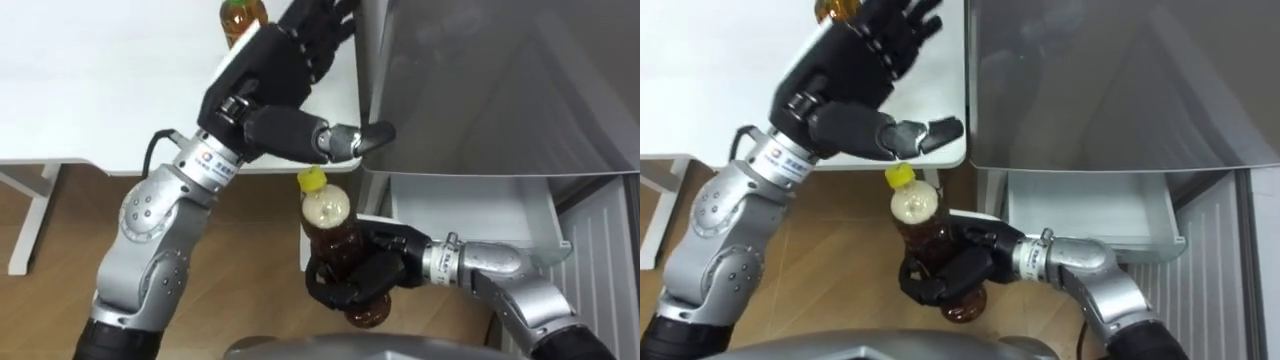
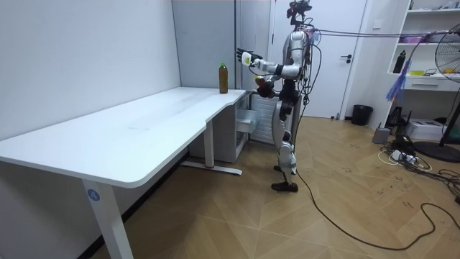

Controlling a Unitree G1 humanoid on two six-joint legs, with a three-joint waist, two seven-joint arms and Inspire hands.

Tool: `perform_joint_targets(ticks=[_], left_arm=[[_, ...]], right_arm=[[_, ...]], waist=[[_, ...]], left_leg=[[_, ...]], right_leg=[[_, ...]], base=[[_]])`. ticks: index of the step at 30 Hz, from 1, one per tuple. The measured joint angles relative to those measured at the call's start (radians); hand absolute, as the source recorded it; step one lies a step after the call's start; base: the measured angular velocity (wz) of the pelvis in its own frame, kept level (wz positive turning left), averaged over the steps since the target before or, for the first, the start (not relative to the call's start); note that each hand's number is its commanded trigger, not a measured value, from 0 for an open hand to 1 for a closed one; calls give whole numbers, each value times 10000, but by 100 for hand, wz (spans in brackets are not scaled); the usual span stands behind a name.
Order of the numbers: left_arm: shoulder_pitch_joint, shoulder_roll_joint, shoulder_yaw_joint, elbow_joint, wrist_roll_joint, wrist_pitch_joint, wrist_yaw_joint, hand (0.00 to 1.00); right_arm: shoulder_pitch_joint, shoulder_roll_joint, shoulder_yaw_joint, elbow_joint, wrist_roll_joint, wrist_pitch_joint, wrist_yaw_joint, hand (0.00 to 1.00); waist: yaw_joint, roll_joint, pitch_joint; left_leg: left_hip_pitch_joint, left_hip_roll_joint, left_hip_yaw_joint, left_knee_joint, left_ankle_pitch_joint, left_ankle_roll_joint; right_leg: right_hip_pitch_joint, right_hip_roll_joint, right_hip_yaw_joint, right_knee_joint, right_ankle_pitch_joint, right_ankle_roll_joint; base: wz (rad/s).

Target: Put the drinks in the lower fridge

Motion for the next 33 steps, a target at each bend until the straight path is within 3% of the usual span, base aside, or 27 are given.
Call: perform_joint_targets(ticks=[7, 10, 12, 20, 23, 26, 28, 30, 33], left_arm=[[-179, 8, 831, -1099, 13, -557, 1044, 0], [-353, 7, 1527, -1716, 477, -910, 1674, 0], [-510, -13, 2178, -1951, 901, -1339, 2197, 0], [-429, -18, 4678, -2105, 684, -2313, 4922, 0], [-266, -69, 5401, -1229, -137, -2670, 5775, 0], [146, -193, 5642, 45, -955, -2570, 6573, 0], [687, -220, 5851, 888, -1614, -2420, 7015, 0], [1006, -216, 5821, 2435, -2618, -2185, 7780, 0], [1355, -227, 5557, 4564, -3696, -1755, 8331, 0]], right_arm=[[456, -55, -199, -29, -103, -30, -13, 100], [768, -45, -390, -145, -200, -106, 1, 100], [926, -23, -724, -190, -591, -209, 19, 100], [1865, 33, -1978, -457, -883, -365, -49, 100], [2139, 6, -2004, -465, -888, -346, -123, 100], [2152, 38, -2016, -642, -889, -134, -409, 100], [2173, 71, -2008, -812, -897, 19, -705, 100], [2110, 171, -1830, -886, -876, 256, -1081, 100], [2027, 271, -1536, -886, -863, 627, -1334, 100]], waist=[[435, 30, 57], [615, 42, 64], [733, 78, 85], [1380, 138, 39], [1688, 263, -30], [2106, 280, -62], [2188, 233, -103], [2317, 56, -180], [2359, -129, -190]], left_leg=[[99, -20, 3, -46, 0, 0], [112, -21, -49, -44, 0, 0], [109, -31, -99, -50, 0, 0], [342, -29, -166, -99, 0, -1], [483, -22, -232, -249, 1, -1], [472, -13, -112, -277, 4, -1], [476, -23, -117, -278, 4, -1], [462, -47, -170, -280, 4, -1], [516, -55, -160, -287, 2, 0]], right_leg=[[3, 47, 42, -46, -5, 7], [60, 47, 23, -51, -5, 6], [138, 44, -21, -83, -5, 7], [521, 50, -230, -405, -3, 9], [618, 56, -268, -433, -6, 11], [530, 70, -201, -404, -7, 12], [522, 62, -204, -410, -9, 15], [549, 59, -249, -502, -7, 21], [697, 76, -247, -563, 19, 52]], base=[[-2], [1], [5], [6], [4], [-5], [-3], [6], [8]])
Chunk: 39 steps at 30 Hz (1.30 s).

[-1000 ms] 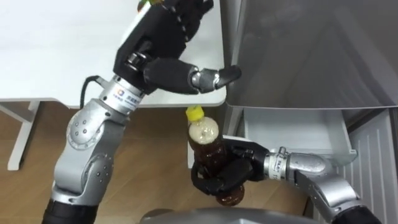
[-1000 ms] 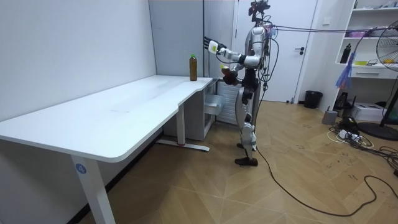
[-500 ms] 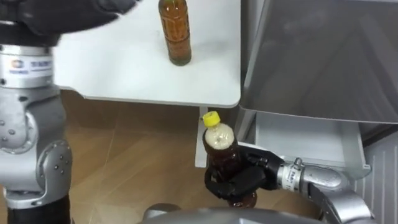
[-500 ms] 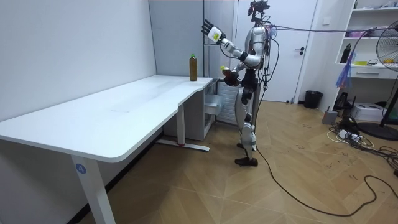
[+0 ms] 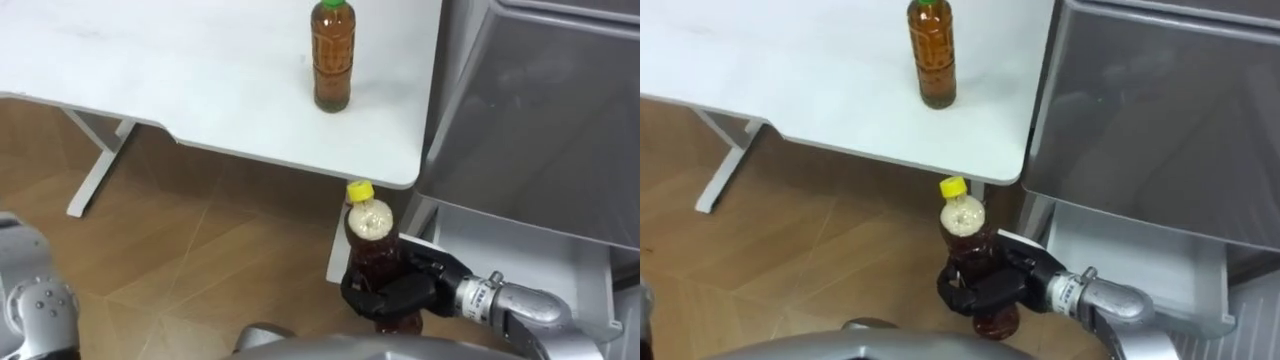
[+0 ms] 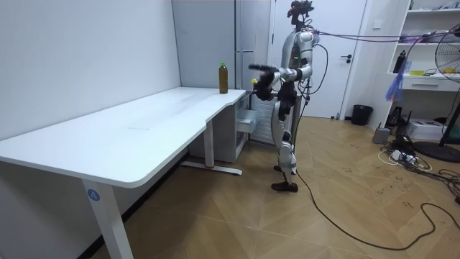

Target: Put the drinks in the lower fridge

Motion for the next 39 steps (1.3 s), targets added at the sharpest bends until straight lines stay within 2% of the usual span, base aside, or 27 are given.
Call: perform_joint_targets(ticks=[2, 3, 4, 5, 6, 7, 9, 10, 12, 16, 19, 21, 24, 26, 30, 34, 39], left_arm=[[88, 3, -449, 1446, -189, 215, 133, 0], [103, 20, -932, 2639, -189, 367, 94, 0], [108, 25, -1207, 3263, -178, 459, 29, 0], [75, 37, -1823, 4611, 15, 627, -244, 0], [-7, 48, -2542, 6199, 414, 843, -683, 0], [-24, 34, -2887, 6892, 671, 995, -927, 0], [5, 10, -3838, 9044, 1477, 1668, -2014, 0], [34, 10, -3955, 9411, 1697, 1794, -2259, 0], [68, 56, -4378, 10534, 3308, 2148, -3007, 0], [115, 86, -4936, 10941, 5886, 2599, -3858, 0], [46, 85, -5296, 10816, 6592, 2879, -4196, 0], [-243, 84, -5310, 10785, 7306, 3136, -4400, 0], [-567, 141, -5609, 10737, 8141, 3365, -4539, 0], [-648, 148, -5695, 10690, 8522, 3456, -4543, 0], [-820, 144, -5726, 10692, 9203, 3715, -4744, 0], [-921, 146, -5899, 10669, 9730, 3727, -4915, 0], [-746, 146, -5917, 10293, 10059, 3738, -5037, 0]], right_arm=[[-133, 140, 98, 4, -1, 168, -85, 100], [-235, 181, 199, 4, 3, 285, -141, 100], [-260, 215, 206, 8, 7, 342, -139, 100], [-310, 354, 214, 59, 12, 384, -136, 100], [-390, 470, 243, 131, -7, 479, -112, 100], [-407, 520, 253, 131, -23, 530, -111, 100], [-433, 668, 271, 144, 33, 554, 9, 100], [-465, 670, 269, 145, 53, 556, 93, 100], [-655, 600, 243, 329, 126, 555, 286, 100], [-872, 542, 228, 829, 120, 555, 317, 100], [-984, 444, 292, 857, 128, 554, 279, 100], [-1134, 399, 325, 864, 193, 554, 116, 100], [-1236, 252, 335, 924, 537, 555, -39, 100], [-1269, 181, 390, 945, 783, 555, -137, 100], [-1339, 206, 394, 1199, 1407, 561, -380, 100], [-1400, 216, 374, 1507, 1756, 556, -561, 100], [-1413, 222, 278, 2191, 2193, 551, -1013, 100]], waist=[[5, -56, 69], [-4, -39, 87], [-30, -27, 93], [-67, -20, 107], [-138, -17, 117], [-189, -18, 117], [-493, -125, 133], [-585, -154, 131], [-866, -201, 144], [-1068, -213, 142], [-1296, -243, 140], [-1496, -262, 142], [-1573, -269, 146], [-1640, -269, 146], [-1784, -295, 144], [-1880, -274, 155], [-2216, -206, 184]], left_leg=[[-18, -1, 5, -1, -1, 1], [-5, -1, 75, -2, -2, 2], [-11, -6, 78, 2, -2, 3], [-35, -14, 80, 3, -4, 7], [-67, -15, 95, 11, -12, 20], [-76, -11, 96, 21, -28, 48], [-184, 22, 95, 23, -58, 90], [-251, 26, 52, 29, -58, 90], [-428, 39, 41, 49, -57, 90], [-537, 34, 96, 101, -57, 91], [-579, 30, 97, 97, -56, 91], [-596, 35, 97, 106, -57, 90], [-590, 32, 191, 113, -57, 90], [-592, 33, 336, 114, -57, 90], [-549, 28, 311, 105, -57, 90], [-533, 33, 313, 111, -57, 90], [-657, 27, 315, 242, -67, 100]], right_leg=[[-20, -1, 37, -1, 15, 15], [-22, -8, 45, -1, 32, 27], [-21, -19, 40, -4, 36, 33], [-24, -32, 37, -2, 38, 36], [-42, -40, 64, -17, 36, 37], [-56, -39, 69, -43, 35, 39], [-117, -20, 43, -113, 44, 37], [-163, -13, 15, -124, 57, 31], [-333, 20, -7, -135, 98, 18], [-371, -6, 4, -142, 133, 23], [-382, -29, 5, -145, 133, 24], [-388, -29, -2, -167, 133, 24], [-379, -11, 28, -164, 133, 25], [-388, 7, 45, -166, 133, 26], [-327, 8, 42, -158, 137, 33], [-310, 11, 1, -144, 139, 36], [-344, -11, -27, -171, 139, 38]], base=[[-2], [-4], [-4], [0], [0], [0], [5], [13], [12], [1], [0], [0], [-4], [-6], [-1], [1], [3]])
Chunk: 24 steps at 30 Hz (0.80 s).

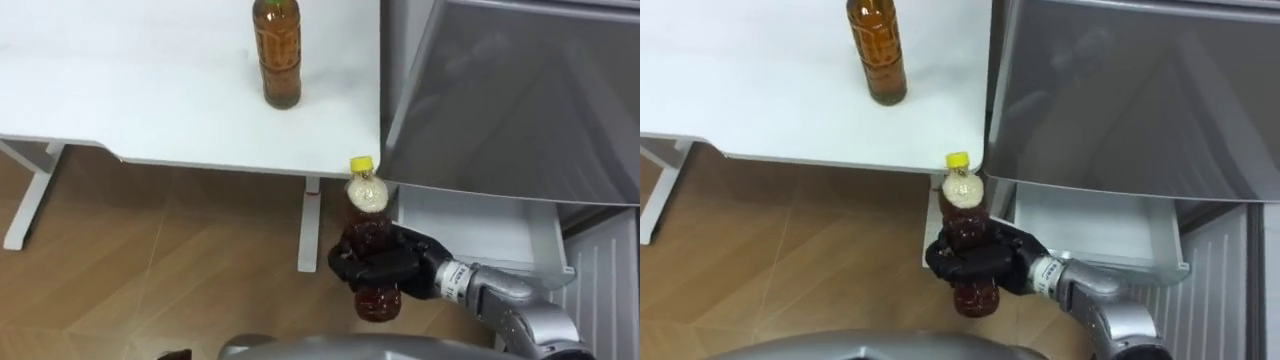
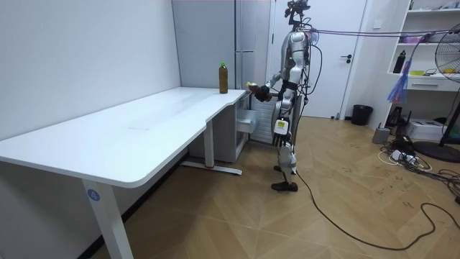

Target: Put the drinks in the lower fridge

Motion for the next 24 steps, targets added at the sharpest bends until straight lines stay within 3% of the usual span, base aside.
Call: perform_joint_targets(ticks=[4, 7, 11, 15, 24], left_arm=[[48, 15, 27, -28, 184, 13, -176, 0], [118, 12, 35, -30, 318, 14, -187, 0], [208, -5, 45, -43, 647, 31, -338, 0], [239, -40, 32, -49, 642, 174, -366, 0], [229, -38, 51, -188, 630, 134, -311, 0]], right_arm=[[5, 8, -86, 781, 502, -52, -385, 100], [7, 6, -110, 1790, 926, -62, -664, 100], [92, -6, -307, 2451, 1104, -77, -984, 100], [142, 52, -373, 3269, 2408, -153, -1373, 100], [451, 59, -370, 4280, 5289, -544, -1717, 100]], waist=[[-40, 27, -14], [-56, -41, -78], [-130, -37, -80], [-302, -46, -96], [-300, 5, -121]], left_leg=[[50, -2, 10, 39, -3, 4], [98, -9, 8, 33, -3, 4], [86, -1, 78, 28, -3, 4], [99, 8, 307, 34, -3, 4], [187, 22, 547, 26, -3, 4]], right_leg=[[41, -2, 2, -2, 0, 1], [78, -3, 12, 9, 0, 1], [30, 5, 85, 6, -1, 1], [21, 0, 141, 3, -4, 7], [2, 7, 298, 6, 6, 18]], base=[[2], [0], [-3], [-4], [-6]])
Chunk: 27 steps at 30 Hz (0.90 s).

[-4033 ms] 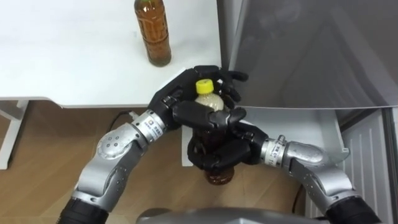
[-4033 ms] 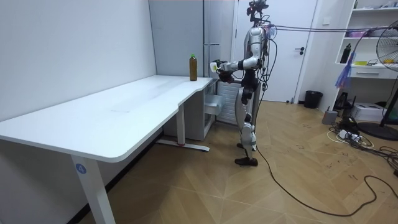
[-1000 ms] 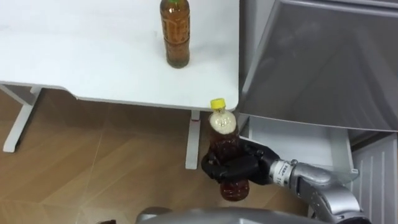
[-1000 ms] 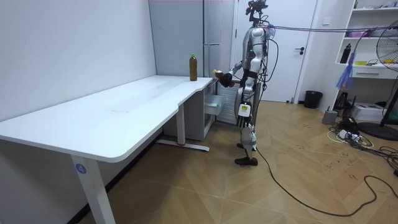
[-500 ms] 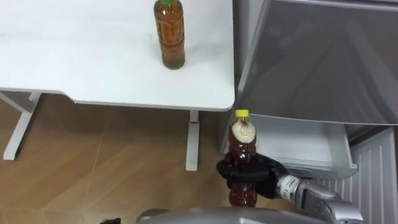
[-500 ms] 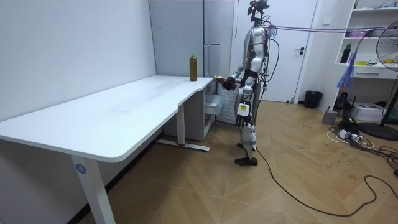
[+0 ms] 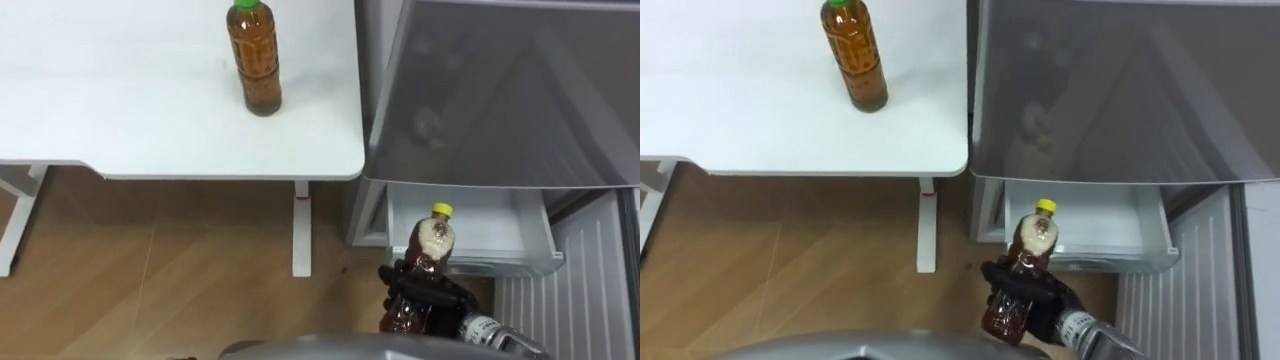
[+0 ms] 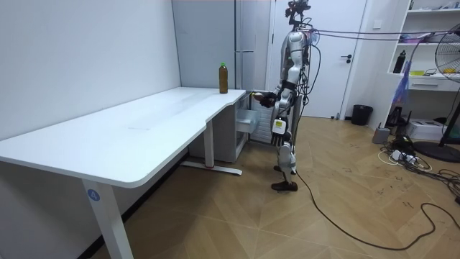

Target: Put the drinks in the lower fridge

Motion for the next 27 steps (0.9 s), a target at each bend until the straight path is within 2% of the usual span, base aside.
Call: perform_joint_targets(ticks=[5, 10, 15, 18, 21, 27], left_arm=[[-44, -6, -12, 2, 9, -15, 32, 0], [-35, -24, 13, 23, 98, -165, 38, 0], [-47, -152, -10, 52, -28, -216, 349, 0], [-38, -298, -9, 52, -29, -216, 595, 0], [10, -417, -8, 29, -15, -215, 703, 0], [136, -528, 3, 5, -13, -216, 670, 0]], right_arm=[[117, -1, -36, 373, 2225, -27, -587, 100], [226, 171, -320, 251, 3949, -146, -809, 100], [174, 397, -397, -441, 6138, -452, -1162, 100], [20, 487, -452, -570, 6832, -614, -1417, 100], [-49, 744, -844, -803, 7141, -807, -1965, 100], [-346, 828, -1014, -1026, 7490, -1181, -2718, 100]], waist=[[-42, 88, 29], [13, 197, 55], [-6, 272, 78], [8, 355, 54], [21, 435, 77], [37, 547, 36]], left_leg=[[70, 0, 6, -34, 0, 0], [84, 0, 29, -69, 0, 0], [95, -9, 18, -74, 0, 0], [90, -6, 18, -72, 0, 0], [69, -8, 18, -77, 0, 0], [137, -7, -25, -210, 2, 1]], right_leg=[[41, 5, 33, 9, 1, 1], [-31, -1, 50, -4, -3, 4], [-35, -14, 44, 30, -3, 6], [-39, -3, 37, 26, -3, 6], [-45, -2, 34, 13, -2, 6], [-31, 20, 59, 33, 4, 11]], base=[[-3], [-1], [0], [0], [0], [0]])
